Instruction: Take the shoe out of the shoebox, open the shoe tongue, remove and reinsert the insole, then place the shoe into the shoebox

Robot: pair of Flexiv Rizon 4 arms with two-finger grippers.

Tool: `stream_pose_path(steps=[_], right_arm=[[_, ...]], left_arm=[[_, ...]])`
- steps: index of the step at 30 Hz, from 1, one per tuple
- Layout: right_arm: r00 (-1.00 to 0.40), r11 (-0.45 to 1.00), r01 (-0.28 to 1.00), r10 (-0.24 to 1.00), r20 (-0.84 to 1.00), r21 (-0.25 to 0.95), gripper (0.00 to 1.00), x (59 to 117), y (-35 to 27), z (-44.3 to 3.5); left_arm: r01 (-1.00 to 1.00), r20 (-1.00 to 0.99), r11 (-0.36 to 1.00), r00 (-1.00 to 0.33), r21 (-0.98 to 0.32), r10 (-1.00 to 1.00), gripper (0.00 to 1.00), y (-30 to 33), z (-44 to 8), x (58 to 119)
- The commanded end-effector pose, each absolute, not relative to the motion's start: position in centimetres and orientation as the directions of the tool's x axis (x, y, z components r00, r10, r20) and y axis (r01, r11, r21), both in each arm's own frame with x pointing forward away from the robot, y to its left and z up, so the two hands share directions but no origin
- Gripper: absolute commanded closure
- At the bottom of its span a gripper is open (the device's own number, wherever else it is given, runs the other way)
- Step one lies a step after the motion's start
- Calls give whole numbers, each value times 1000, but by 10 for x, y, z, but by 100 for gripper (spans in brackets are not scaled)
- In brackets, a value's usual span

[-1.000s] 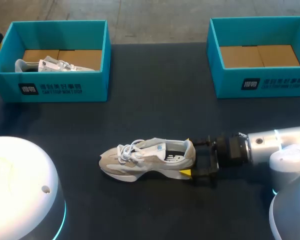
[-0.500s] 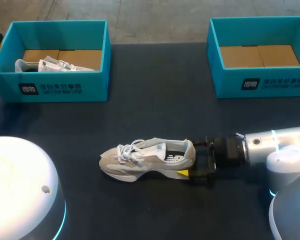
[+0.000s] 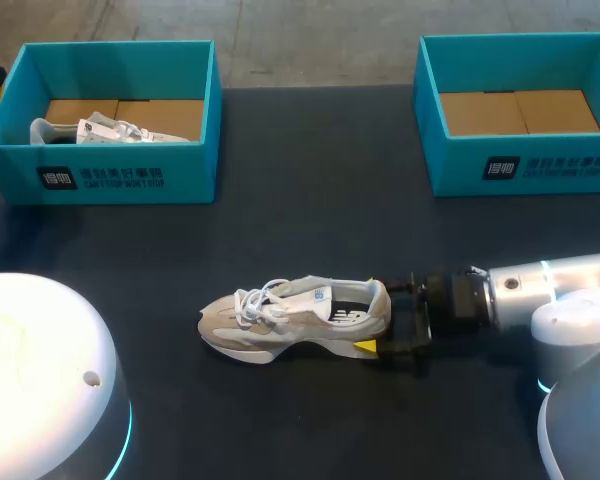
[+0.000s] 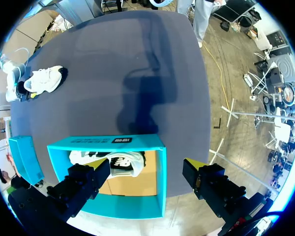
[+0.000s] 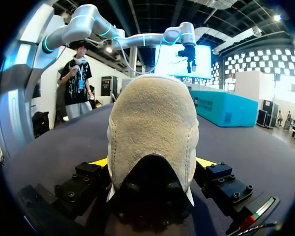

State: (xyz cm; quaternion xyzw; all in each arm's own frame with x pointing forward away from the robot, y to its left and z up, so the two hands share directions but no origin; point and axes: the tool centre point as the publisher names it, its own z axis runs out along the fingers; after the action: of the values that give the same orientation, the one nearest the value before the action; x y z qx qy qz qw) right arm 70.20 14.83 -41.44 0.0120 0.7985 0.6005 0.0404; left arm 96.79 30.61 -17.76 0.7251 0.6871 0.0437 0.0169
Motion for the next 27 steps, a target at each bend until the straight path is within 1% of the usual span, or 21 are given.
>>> stream_pose_path(steps=[1, 2, 4, 5, 6, 7, 27], right_arm=[[-996, 288, -31, 67, -52, 957, 0, 702, 150, -414], [-996, 293, -33, 68, -55, 956, 0, 702, 150, -414], [-996, 296, -33, 69, -56, 955, 59, 703, 151, -413], [-996, 297, -34, 70, -57, 954, 73, 703, 151, -413], [-996, 299, -35, 70, -58, 954, 97, 703, 152, -413], [-996, 300, -36, 69, -59, 953, 100, 703, 153, -414], [-996, 307, -34, 69, -58, 951, 100, 703, 155, -415]], left_arm=[[995, 43, -55, 52, 87, 998, 0, 306, -178, 966], [995, 43, -55, 52, 87, 998, 0, 306, -178, 966], [995, 43, -55, 52, 87, 998, 0, 306, -178, 966], [995, 43, -55, 52, 87, 998, 0, 306, -178, 966], [995, 43, -55, 52, 87, 998, 0, 306, -178, 966], [995, 43, -55, 52, 87, 998, 0, 306, -178, 966], [995, 43, -55, 52, 87, 998, 0, 306, -178, 966]])
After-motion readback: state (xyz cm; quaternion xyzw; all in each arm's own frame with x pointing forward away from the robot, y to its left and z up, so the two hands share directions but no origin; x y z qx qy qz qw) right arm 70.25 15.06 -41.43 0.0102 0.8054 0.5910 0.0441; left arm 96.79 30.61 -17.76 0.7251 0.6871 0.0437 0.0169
